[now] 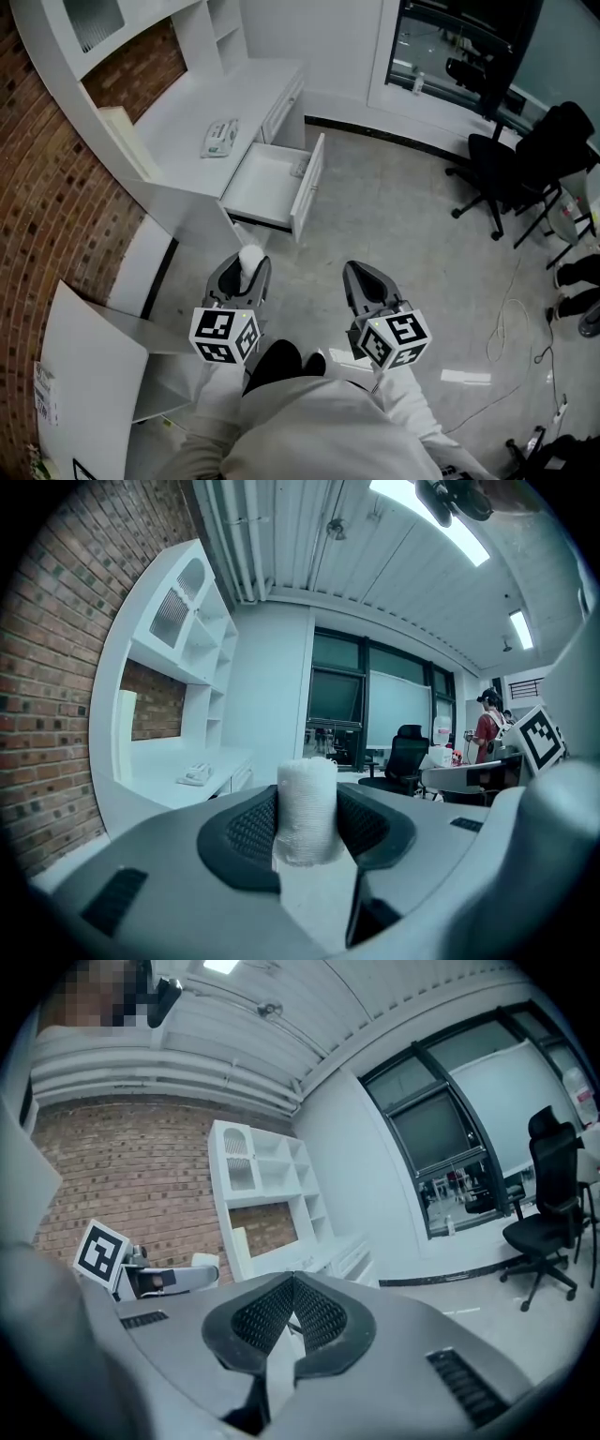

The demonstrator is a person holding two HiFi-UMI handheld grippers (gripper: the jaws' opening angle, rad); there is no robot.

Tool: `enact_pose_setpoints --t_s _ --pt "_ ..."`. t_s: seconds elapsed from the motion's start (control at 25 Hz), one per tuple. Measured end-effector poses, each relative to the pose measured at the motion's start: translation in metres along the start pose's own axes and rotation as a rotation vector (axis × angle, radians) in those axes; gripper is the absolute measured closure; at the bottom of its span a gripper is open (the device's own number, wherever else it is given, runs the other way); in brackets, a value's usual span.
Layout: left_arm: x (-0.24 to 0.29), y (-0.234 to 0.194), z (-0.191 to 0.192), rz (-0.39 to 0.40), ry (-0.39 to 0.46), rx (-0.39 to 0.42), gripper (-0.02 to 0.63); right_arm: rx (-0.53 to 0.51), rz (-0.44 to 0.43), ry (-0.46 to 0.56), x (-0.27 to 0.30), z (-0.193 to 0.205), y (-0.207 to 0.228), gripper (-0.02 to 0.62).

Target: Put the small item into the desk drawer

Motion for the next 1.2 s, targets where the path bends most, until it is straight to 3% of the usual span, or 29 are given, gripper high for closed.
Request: enact_pose_setpoints --t_s 0.6,1.2 --pt "0.068 -0.032 -0.012 0.011 -0.013 0.002 0.420 0.017 0.026 0.006 0.053 -0.015 0.029 0.568" --pt "0.182 -0.130 -0.029 0.016 -0.026 -0.028 0.420 -0.031 0.033 -0.023 0.200 -0.046 0.065 0.568"
Point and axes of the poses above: the fingertips, and each gripper's own axes: x forward along the fingers, y to its right, z out of its underside, the point moved 9 cm from there along -x, backward along the fingers, and after that the axes turned 3 degrees about z, right-handed, at the moved point
